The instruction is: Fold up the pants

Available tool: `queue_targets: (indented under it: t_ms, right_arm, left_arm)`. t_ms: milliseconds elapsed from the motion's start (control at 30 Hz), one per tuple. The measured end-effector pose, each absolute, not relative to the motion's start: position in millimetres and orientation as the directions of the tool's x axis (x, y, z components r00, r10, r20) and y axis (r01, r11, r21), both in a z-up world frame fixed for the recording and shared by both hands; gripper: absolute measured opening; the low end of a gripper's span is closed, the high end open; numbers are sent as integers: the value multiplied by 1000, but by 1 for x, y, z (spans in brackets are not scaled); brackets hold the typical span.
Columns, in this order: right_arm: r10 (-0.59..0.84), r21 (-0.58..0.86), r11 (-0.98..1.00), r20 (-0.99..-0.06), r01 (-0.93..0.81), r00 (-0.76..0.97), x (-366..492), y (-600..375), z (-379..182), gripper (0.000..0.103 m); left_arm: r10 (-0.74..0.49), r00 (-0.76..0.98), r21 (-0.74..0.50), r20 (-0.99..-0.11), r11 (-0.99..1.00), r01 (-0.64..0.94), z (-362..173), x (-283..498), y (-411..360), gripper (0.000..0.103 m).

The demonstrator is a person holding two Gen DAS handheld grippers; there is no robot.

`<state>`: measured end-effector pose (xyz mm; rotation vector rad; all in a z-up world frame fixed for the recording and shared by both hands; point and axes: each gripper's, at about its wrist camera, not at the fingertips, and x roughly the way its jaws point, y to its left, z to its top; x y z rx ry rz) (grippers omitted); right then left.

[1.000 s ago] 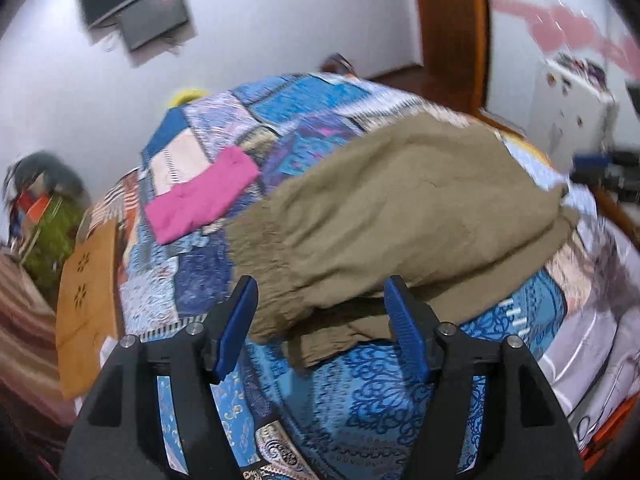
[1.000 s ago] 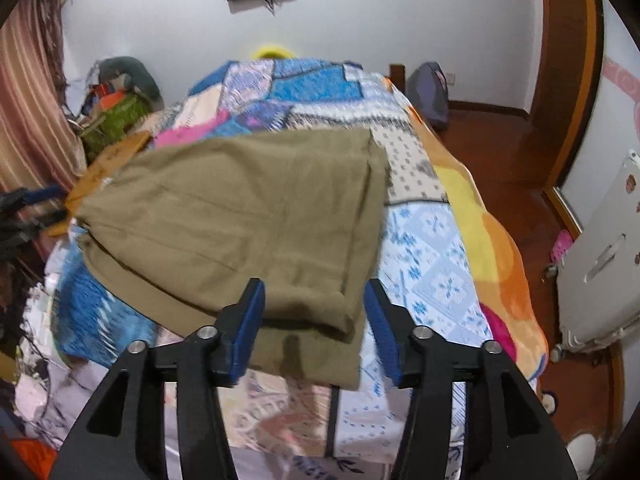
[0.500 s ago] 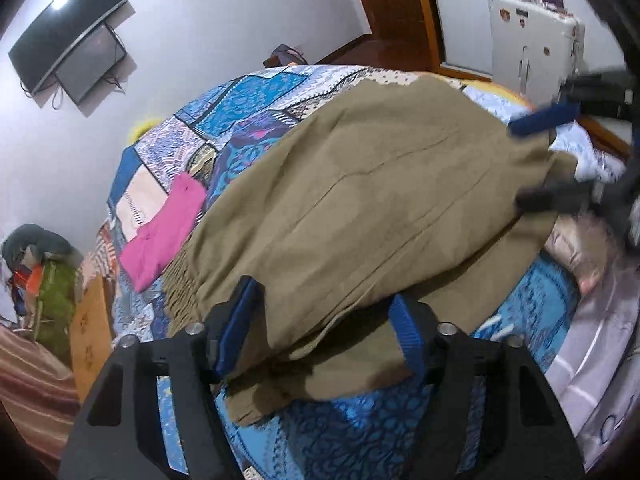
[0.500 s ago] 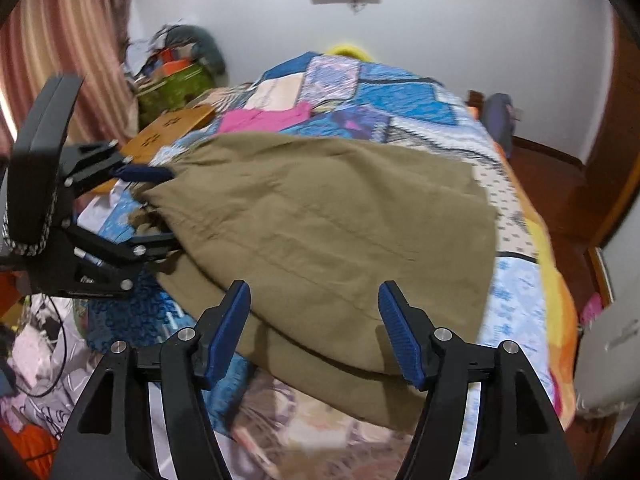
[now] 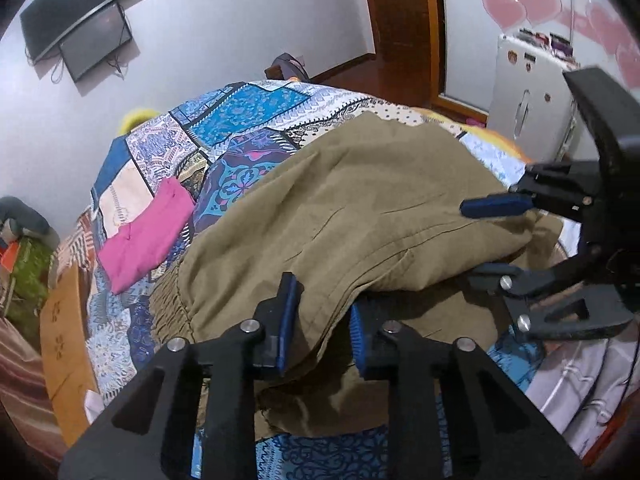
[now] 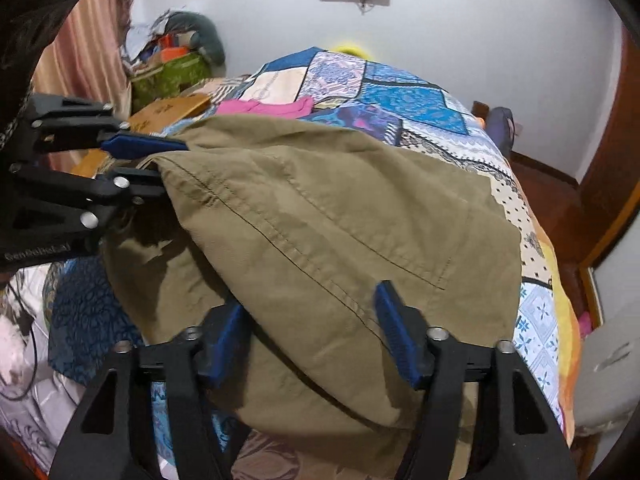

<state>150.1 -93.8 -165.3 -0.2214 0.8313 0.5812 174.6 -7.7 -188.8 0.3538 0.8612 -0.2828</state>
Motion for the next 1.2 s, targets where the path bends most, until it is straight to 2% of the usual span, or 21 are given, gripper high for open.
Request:
queue_targets:
  t_ms: [100,233,700,833,1000,1200]
  right_arm:
    - [415,55,828,-729,-558,544,147,-103,-159,25]
    - [419,42,829,-708,-558,569,139,-114,-145,15]
    - [406,54,819,-757,-571,512,121,-128,-154,15]
    - [414,98,822,-780,-562,469,121,-132,-160,18]
    - [432,146,816,-797,-559,422,114,-140,-158,31]
    - [483,212,797,-785,-565,388,111,-151,-141,32]
  left_arm:
    - [-115,623,177,-774,905,387,-184,172,-10,22]
    - [-124,625,185,-771,896,405,-181,164,-16,20]
    - [-181,570,114,-801,889,443,-199,133,-25,20]
    - [-182,551,99,-815,892,441,-205,127,-23,20]
    - [-198,545,68,-815,901,429,-198,117,-11,24]
    - [-256,553,-2,-793,909,417,-175,108,10,28]
